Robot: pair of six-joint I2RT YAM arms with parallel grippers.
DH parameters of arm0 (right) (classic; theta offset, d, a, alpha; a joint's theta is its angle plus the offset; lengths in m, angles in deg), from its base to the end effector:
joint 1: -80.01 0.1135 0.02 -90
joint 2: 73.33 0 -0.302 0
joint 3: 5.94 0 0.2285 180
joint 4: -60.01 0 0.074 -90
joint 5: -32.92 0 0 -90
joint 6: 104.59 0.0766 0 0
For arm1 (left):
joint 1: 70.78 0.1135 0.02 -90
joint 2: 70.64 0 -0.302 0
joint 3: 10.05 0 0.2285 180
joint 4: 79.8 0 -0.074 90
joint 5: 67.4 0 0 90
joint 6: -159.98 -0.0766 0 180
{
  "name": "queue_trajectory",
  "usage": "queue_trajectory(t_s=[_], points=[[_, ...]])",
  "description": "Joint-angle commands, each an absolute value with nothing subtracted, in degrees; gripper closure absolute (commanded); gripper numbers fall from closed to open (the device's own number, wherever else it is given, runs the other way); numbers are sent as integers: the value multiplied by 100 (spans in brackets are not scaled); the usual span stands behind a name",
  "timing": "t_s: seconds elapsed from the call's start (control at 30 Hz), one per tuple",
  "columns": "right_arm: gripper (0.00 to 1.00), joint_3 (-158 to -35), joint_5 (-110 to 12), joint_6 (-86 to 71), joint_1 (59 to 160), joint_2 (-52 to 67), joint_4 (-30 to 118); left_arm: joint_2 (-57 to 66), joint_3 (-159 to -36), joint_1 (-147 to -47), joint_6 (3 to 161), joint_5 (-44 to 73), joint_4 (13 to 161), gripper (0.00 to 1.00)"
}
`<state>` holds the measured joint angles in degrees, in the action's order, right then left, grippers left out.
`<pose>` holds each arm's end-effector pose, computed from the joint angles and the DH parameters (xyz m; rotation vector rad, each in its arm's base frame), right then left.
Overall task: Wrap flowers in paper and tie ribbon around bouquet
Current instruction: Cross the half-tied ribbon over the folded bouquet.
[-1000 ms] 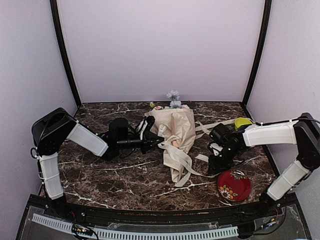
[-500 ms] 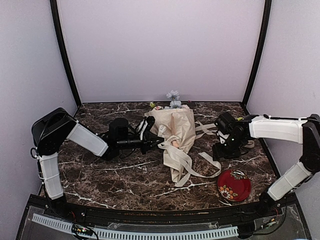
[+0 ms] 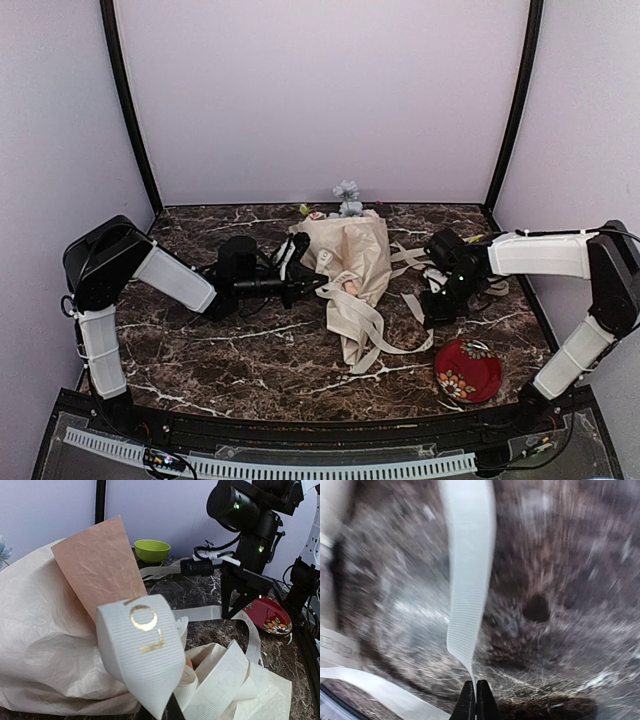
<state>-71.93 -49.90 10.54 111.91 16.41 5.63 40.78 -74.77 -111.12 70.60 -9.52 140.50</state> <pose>0.2145 0.1448 0.1767 -0.1969 2.9967 0.3146 0.2976 -0.3062 0.2129 0.9959 1.4603 -0.9971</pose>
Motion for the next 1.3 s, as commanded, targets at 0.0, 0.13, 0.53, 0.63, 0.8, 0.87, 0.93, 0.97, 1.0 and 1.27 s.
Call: queue_trajectory(t_s=[0.0,0.13,0.53,0.63,0.8,0.87,0.93,0.97,1.0,1.27], points=[[100,-8335,-5098,645,10957,1102,421,3772,-7555,-11086,6981,-990,13991,100],[100,-9645,-5176,267,10787,820,288,3807,-7563,-11086,6984,-991,13980,100],[100,-11373,-4781,-237,10730,1174,1177,3870,-7559,-11086,6998,-960,13964,100],[100,-11503,-4778,-425,10735,1226,1449,3878,-7552,-11086,6998,-957,13955,100],[100,-11061,-3844,-588,10795,1505,1839,3878,-7560,-11086,7019,-940,13979,100],[100,-10706,-3802,-622,10911,1562,1901,3885,-7563,-11086,7023,-943,13982,100],[100,-10220,-3750,-433,10978,1526,2236,3900,-7576,-11091,7033,-960,13991,100],[100,-10018,-3689,-307,10980,1525,2420,3904,-7583,-11087,7033,-965,13984,100],[100,-9875,-3720,-169,10981,1542,2481,3911,-7582,-11086,7028,-963,13982,100],[99,-9063,-4768,643,10680,1945,1769,3895,-7600,-11091,7020,-975,13973,100]])
